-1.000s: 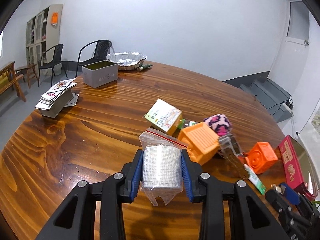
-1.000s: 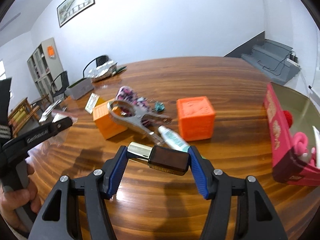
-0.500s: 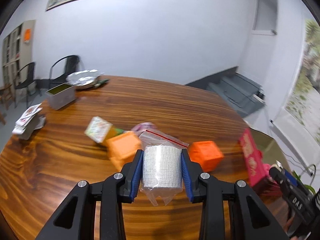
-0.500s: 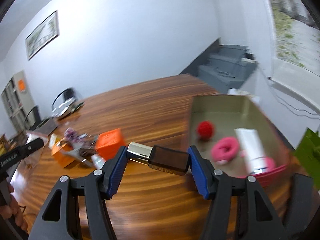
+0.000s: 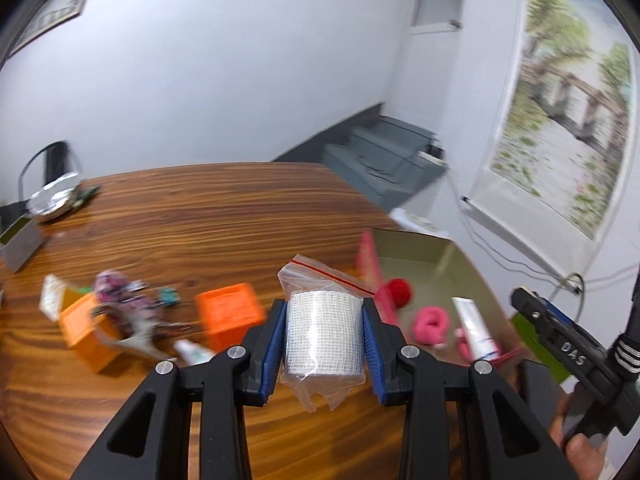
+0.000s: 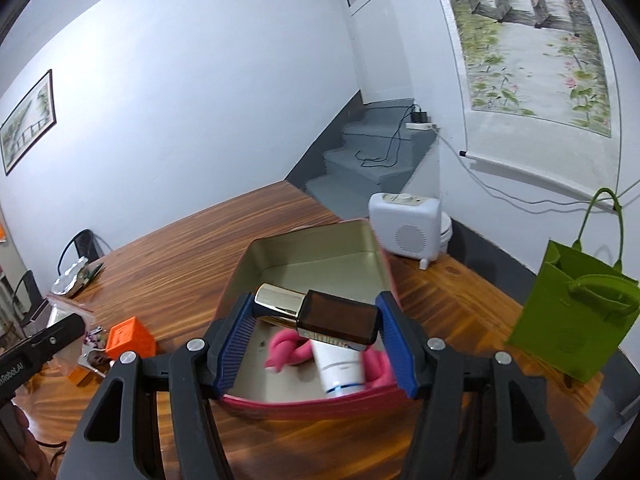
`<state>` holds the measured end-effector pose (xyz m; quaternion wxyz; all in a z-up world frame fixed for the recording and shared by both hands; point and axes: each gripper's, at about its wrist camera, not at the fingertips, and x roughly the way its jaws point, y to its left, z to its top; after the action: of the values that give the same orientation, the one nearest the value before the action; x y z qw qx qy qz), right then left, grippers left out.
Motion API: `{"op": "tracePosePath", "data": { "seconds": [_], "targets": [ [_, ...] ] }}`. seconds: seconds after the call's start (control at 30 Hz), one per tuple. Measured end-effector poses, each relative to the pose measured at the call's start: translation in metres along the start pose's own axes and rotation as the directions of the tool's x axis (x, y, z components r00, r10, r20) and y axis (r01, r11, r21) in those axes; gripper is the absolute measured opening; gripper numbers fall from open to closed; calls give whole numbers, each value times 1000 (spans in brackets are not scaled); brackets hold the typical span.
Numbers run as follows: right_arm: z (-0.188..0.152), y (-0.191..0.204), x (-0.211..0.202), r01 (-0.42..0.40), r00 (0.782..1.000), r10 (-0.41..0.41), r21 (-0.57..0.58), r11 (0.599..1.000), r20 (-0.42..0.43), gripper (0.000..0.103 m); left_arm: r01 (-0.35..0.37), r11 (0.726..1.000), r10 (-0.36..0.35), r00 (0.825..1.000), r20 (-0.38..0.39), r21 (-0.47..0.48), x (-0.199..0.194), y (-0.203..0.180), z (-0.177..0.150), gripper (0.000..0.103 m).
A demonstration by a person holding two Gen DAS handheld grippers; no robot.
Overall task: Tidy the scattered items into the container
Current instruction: 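Carry the lipstick and gauze roll into the tin box and release both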
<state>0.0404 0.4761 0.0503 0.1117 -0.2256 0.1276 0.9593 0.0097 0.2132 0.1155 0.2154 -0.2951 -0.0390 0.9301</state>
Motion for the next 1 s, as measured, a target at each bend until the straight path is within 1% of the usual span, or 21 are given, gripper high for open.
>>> {"op": "tracePosePath", "data": {
  "seconds": [0.07, 0.23, 0.37, 0.5, 0.53, 0.57, 0.6, 0.63, 0.67, 0.7, 0.83, 1.0],
  "targets": [
    [4, -5, 1, 11, 1000, -10, -3, 1000, 5, 65, 33, 999, -33, 999, -10, 28, 10, -19, 5, 37],
    [16, -15, 0, 20, 1000, -20, -1, 1000, 11, 65, 81, 993, -80, 997, -16, 83, 29, -54, 16, 37],
    [31, -17, 5, 8, 1000, -8, -8, 1000, 16, 65, 100, 990, -99, 995, -15, 102, 37, -70, 26, 37],
    [47, -16, 14, 2, 1000, -2, -27, 1000, 28, 65, 129, 984, -124, 991, -41, 121, 49, -82, 32, 38],
    [51, -15, 17, 2, 1000, -1, -32, 999, 31, 65, 145, 981, -139, 989, -55, 129, 54, -85, 33, 44],
    [53, -14, 19, 0, 1000, 1, -36, 999, 31, 66, 157, 978, -150, 987, -65, 135, 57, -88, 32, 57],
    [57, -13, 23, -6, 1000, 8, -39, 999, 29, 66, 165, 976, -156, 985, -69, 140, 59, -91, 32, 78],
    [60, -13, 29, -18, 1000, 19, -41, 999, 19, 68, 164, 976, -156, 986, -62, 144, 59, -91, 31, 88],
    [62, -14, 33, -33, 999, 33, -39, 999, 7, 73, 158, 976, -153, 987, -43, 147, 58, -92, 30, 97],
    [64, -15, 38, -51, 999, 51, -31, 998, -6, 76, 157, 976, -154, 987, -34, 150, 57, -91, 29, 97],
    [63, -20, 46, -67, 997, 67, -9, 998, -29, 76, 147, 980, -145, 989, -31, 131, 55, -81, 27, 97],
    [59, -22, 45, -72, 997, 73, 16, 997, -33, 77, 119, 992, -117, 992, -43, 49, 57, -57, 28, 97]
  ]
}}
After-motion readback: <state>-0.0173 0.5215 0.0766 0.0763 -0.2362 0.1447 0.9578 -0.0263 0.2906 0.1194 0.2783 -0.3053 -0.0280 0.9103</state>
